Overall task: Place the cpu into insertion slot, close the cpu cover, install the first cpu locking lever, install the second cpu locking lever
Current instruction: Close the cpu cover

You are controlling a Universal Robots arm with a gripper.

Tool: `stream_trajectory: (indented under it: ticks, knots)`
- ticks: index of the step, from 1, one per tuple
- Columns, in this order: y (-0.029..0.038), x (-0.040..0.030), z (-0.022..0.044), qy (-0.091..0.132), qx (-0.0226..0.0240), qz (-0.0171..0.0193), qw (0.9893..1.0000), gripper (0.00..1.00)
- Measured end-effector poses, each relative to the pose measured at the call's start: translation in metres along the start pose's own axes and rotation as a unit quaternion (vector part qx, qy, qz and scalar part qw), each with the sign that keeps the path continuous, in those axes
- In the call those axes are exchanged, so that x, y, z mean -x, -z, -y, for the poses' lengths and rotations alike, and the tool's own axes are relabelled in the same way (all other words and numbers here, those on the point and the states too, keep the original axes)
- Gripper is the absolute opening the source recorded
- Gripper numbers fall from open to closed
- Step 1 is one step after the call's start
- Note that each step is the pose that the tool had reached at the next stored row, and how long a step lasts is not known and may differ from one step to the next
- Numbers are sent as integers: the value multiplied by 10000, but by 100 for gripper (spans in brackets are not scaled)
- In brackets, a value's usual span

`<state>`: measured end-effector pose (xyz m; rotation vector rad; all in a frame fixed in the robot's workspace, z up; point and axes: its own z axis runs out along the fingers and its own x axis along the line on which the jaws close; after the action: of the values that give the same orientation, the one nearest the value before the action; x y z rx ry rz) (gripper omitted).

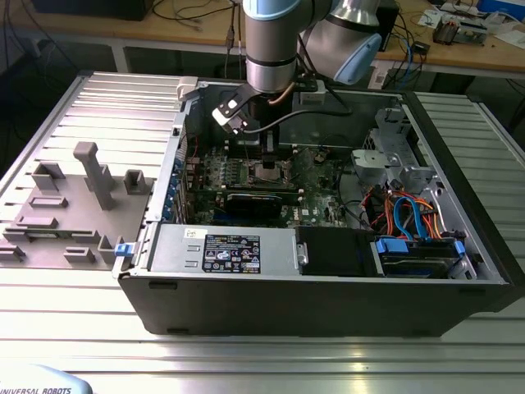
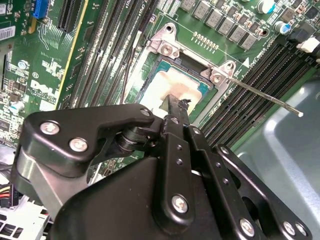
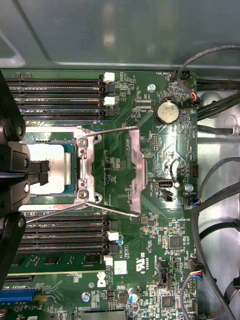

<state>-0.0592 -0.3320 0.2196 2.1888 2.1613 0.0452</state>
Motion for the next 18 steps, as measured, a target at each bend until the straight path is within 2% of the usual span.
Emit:
stream_trajectory:
  ticks: [5,7,9,10,18]
  knots:
    - [13,-1,-10,-1,-47,-5,10000,11]
    - [55,1,-13,0,-68,-5,10000,11]
    - [132,3,-20,2,-104,-4,9999,11]
    - [133,2,-21,1,-110,-5,9999,11]
    - [133,2,-47,1,-112,-4,9999,11]
